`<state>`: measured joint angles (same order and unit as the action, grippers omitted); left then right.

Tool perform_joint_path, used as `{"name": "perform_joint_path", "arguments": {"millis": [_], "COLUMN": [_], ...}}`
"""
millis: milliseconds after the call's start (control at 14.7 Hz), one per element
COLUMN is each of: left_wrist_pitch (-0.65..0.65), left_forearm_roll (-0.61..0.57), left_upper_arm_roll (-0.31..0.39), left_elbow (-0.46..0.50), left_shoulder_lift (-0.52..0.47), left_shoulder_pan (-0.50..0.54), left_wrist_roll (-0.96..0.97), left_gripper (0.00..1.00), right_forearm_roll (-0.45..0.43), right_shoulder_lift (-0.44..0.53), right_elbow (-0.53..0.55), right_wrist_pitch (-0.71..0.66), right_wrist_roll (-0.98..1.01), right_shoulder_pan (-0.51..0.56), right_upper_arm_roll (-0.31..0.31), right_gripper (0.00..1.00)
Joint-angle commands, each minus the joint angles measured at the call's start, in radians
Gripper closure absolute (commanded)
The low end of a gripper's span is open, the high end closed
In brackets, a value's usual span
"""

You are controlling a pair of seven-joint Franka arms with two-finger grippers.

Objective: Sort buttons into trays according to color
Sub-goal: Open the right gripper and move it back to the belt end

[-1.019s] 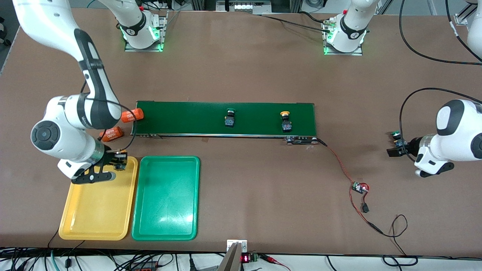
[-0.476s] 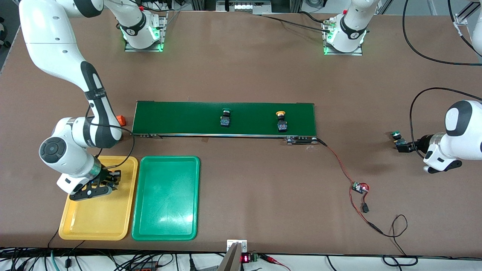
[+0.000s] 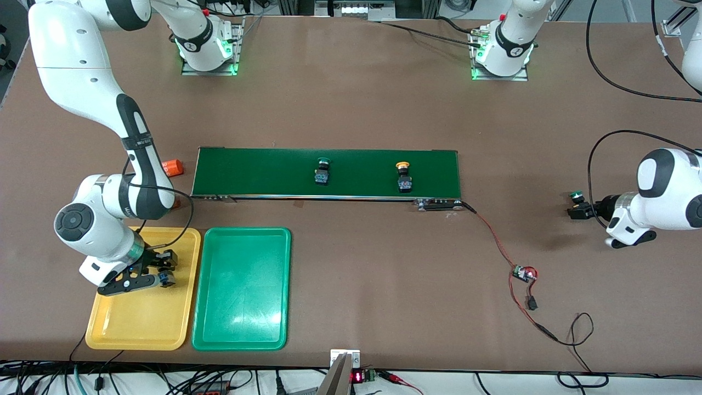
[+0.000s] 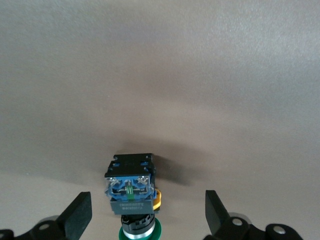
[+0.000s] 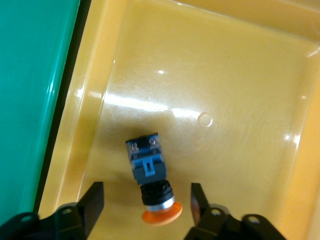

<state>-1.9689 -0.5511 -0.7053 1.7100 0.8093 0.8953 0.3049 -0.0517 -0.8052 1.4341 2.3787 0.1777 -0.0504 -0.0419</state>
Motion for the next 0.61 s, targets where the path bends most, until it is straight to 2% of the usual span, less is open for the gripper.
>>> {"name": "perform_joint_path", "arguments": {"millis": [0, 136, 340, 408, 544], "left_wrist_pitch": [-0.027, -0.033, -0.036, -0.036, -0.037], "left_forearm_roll": [-0.033, -0.042, -0.049, -0.049, -0.049], "left_upper_arm_roll": [-0.006, -0.006, -0.006, -0.006, -0.002], "left_elbow": [0.017, 0.019, 0.019, 0.020, 0.019], "left_shoulder_lift": [-0.013, -0.013, -0.012, -0.012, -0.001], "left_shoulder_pan": [0.008, 0.010, 0.010, 0.007, 0.007], "left_wrist_roll": [-0.018, -0.018, -0.018, -0.018, -0.018], "left_gripper": [0.00, 0.00, 0.03, 0.05, 0.05], "right_forearm_roll": [-0.002, 0.006, 0.013, 0.013, 0.013], "right_shoulder_lift": [0.046, 0.105, 0.188, 0.226, 0.346], "right_elbow": [0.025, 0.028, 0.052, 0.092, 0.242], "right_wrist_pitch": [-0.102, -0.235, -0.350, -0.367, -0.355], "right_wrist_roll": [-0.013, -0.102, -0.245, -0.289, -0.316], "right_shoulder_pan": [-0.011, -0.009, -0.028, -0.029, -0.031], "right_upper_arm_roll": [0.023, 0.075, 0.128, 0.148, 0.183], "right_gripper": [0.00, 0.00, 0.00, 0.00, 0.00]}}
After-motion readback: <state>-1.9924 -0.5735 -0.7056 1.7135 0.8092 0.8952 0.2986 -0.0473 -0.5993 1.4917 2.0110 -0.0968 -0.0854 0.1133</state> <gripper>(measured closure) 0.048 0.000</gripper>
